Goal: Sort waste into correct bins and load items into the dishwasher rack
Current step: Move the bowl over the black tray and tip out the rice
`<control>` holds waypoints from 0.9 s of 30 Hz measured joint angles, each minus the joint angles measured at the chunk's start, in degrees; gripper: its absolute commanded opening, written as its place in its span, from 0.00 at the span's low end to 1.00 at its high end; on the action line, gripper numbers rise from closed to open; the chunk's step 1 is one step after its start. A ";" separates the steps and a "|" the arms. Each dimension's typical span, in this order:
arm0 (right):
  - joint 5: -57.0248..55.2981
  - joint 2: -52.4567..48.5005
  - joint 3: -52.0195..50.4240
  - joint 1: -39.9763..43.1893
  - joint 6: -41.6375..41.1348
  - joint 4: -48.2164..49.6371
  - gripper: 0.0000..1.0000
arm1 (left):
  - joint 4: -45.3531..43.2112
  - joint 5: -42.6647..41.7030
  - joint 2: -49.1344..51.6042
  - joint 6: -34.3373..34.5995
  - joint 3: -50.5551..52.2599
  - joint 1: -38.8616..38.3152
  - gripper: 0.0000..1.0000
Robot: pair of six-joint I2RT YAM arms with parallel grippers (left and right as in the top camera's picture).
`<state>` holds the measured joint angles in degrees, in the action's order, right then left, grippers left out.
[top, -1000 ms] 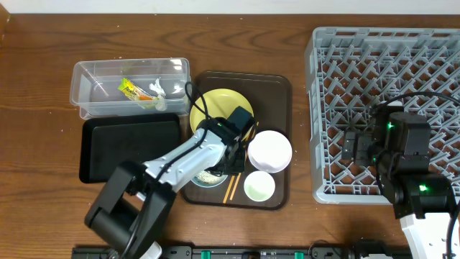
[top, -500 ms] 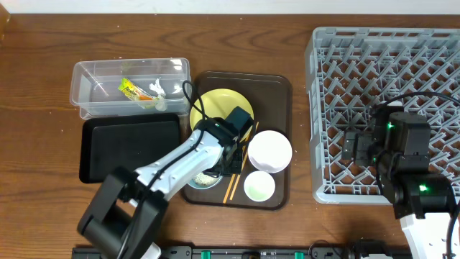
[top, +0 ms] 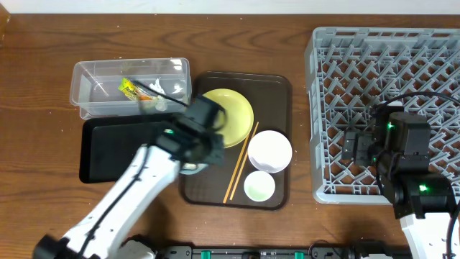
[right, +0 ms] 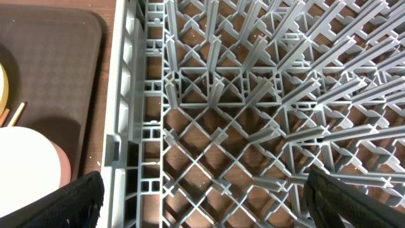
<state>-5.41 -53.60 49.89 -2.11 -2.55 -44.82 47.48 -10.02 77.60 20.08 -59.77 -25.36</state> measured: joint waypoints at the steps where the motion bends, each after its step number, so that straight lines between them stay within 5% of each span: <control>1: 0.00 0.00 0.00 0.00 0.00 0.02 0.99 | 0.00 -1.07 -0.57 -1.07 0.00 2.47 0.06; 14: 0.00 -0.02 0.00 0.00 0.00 -0.26 0.99 | 0.22 -30.03 2.75 -16.48 0.00 33.38 0.06; 27: 0.00 0.00 0.00 0.00 0.00 -0.85 0.99 | 8.20 -56.33 18.47 -31.52 0.17 49.86 0.06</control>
<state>-5.41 -53.60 49.89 -2.11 -2.55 -45.67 55.68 -66.35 96.07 -11.44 -59.59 24.49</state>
